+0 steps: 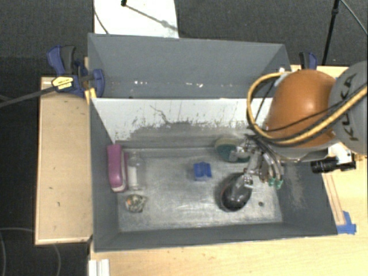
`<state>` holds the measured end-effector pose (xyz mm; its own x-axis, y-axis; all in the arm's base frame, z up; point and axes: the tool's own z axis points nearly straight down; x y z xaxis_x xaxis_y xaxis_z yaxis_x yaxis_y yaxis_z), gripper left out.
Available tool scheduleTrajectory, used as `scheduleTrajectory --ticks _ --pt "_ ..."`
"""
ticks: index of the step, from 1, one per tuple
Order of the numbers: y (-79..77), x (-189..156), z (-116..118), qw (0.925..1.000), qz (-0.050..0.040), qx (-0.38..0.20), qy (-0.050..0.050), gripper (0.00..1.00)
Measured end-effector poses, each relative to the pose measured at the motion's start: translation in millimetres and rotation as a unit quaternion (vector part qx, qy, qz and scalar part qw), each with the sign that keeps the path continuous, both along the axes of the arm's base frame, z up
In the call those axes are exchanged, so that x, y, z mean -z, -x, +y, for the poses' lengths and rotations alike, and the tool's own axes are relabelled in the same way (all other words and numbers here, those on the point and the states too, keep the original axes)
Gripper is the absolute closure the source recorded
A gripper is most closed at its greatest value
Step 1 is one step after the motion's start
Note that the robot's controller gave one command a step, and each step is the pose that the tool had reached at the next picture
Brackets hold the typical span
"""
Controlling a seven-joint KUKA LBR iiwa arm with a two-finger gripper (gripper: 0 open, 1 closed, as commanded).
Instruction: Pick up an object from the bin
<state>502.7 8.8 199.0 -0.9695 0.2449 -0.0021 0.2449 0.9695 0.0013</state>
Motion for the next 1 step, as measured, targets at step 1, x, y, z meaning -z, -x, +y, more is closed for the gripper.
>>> scheduleTrajectory --ticks 1 --pt "-8.6 129.3 -40.3 0.9997 -0.0019 -0.025 0.0 0.0"
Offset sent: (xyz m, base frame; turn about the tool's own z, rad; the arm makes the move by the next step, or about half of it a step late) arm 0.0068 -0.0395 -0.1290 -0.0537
